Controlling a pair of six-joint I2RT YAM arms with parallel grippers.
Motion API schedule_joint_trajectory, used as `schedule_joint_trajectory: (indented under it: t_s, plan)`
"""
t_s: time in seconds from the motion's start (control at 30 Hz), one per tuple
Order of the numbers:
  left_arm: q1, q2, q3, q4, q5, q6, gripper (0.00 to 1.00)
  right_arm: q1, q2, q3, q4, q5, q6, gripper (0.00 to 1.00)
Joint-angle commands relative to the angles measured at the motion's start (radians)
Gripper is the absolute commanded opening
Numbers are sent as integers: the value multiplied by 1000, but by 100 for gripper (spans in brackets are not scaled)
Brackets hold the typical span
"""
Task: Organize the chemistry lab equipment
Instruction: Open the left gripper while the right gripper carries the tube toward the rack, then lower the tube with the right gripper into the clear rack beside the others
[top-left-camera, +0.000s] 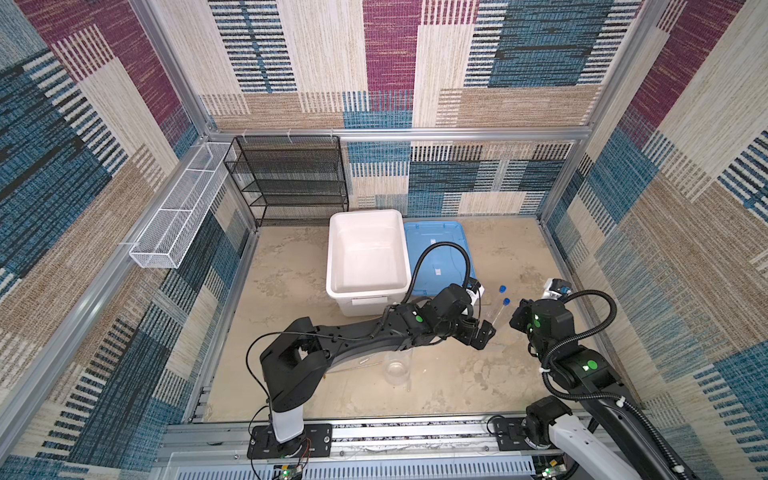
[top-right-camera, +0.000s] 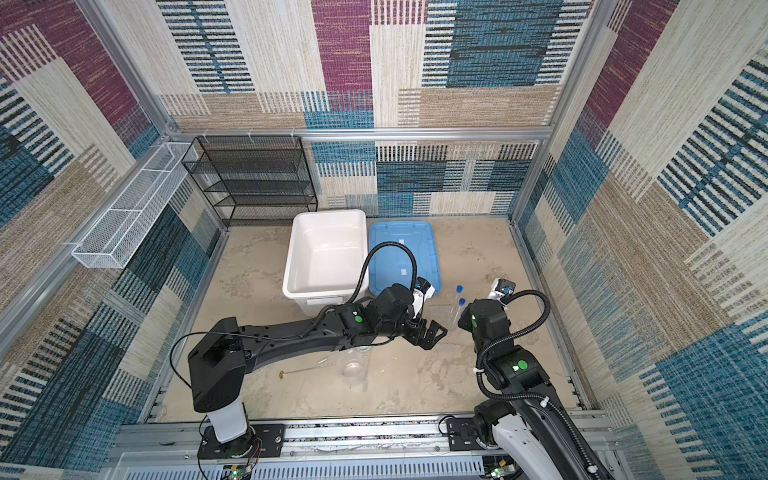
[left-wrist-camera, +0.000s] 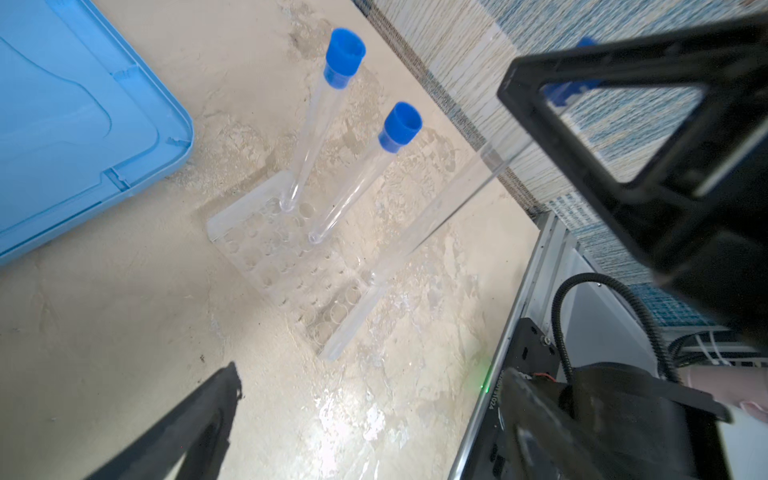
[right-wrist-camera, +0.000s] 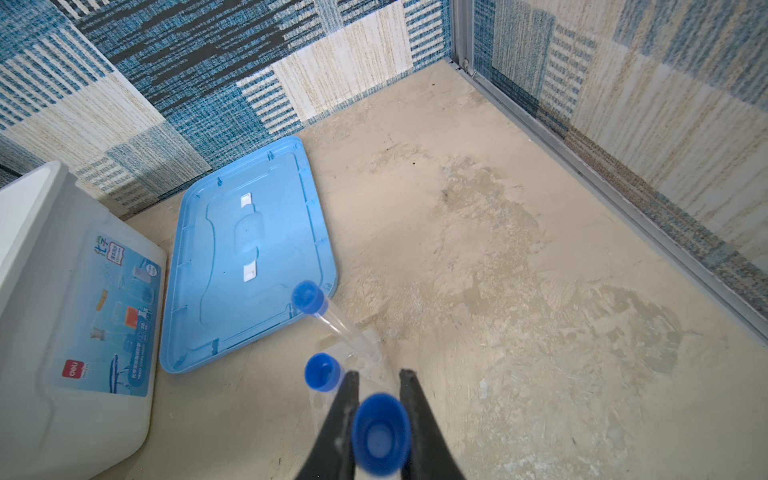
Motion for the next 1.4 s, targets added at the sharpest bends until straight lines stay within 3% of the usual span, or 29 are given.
schedule_joint_trajectory:
  t_s: [0.0,0.4,1.37]
  plan:
    - [8,42,55,-65,-39,-10,96,1,-4,-22,56,46,5,14]
    - [25,96,71,-65,-28,-32,93,1,-49,-137,177,66,-44,14]
    - [26,123,65,-50,10,-56,93,3,-23,-161,228,39,-82,14]
